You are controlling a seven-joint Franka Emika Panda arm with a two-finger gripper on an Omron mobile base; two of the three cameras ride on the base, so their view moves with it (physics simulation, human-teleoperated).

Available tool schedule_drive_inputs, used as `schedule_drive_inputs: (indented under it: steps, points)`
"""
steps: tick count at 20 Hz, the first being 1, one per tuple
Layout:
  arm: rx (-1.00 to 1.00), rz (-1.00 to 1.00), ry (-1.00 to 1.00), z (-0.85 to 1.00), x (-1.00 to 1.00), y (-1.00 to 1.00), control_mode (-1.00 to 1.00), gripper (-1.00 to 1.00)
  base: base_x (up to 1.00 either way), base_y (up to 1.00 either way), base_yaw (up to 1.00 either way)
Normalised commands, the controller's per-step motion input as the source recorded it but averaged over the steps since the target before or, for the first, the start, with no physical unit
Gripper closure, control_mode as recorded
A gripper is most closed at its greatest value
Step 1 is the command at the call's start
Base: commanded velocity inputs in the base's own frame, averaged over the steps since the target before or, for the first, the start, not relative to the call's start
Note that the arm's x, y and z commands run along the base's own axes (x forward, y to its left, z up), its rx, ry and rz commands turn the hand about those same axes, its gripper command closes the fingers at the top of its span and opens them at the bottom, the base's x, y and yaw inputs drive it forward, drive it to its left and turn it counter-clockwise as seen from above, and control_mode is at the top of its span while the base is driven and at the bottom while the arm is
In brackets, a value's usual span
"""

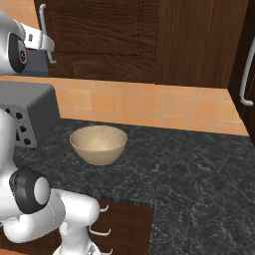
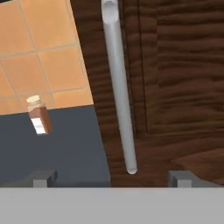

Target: Open the cabinet, pick up the bread from the cabinet and place it in the basket. Then move the basket to the dining counter.

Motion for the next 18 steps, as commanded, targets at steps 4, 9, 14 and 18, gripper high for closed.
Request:
schedule_drive_inputs:
  steps: [4,9,14,18]
  points:
    - [0.04,0.0,0.03,0.03,0.39,-0.01,-1.0,-1.0,0.0,0.0,0.0]
    - [0.0,0.0,0.0,-0.22,0.49,0.0,-1.0,-1.0,0.0,0.0,0.0]
    - [0.0,0.0,0.0,-0.21,0.46,-0.02,-1.0,-1.0,0.0,0.0,0.0]
    - [0.0,0.0,-0.02,-0.02,0.21,0.0,-1.0,-1.0,0.0,0.0,0.0]
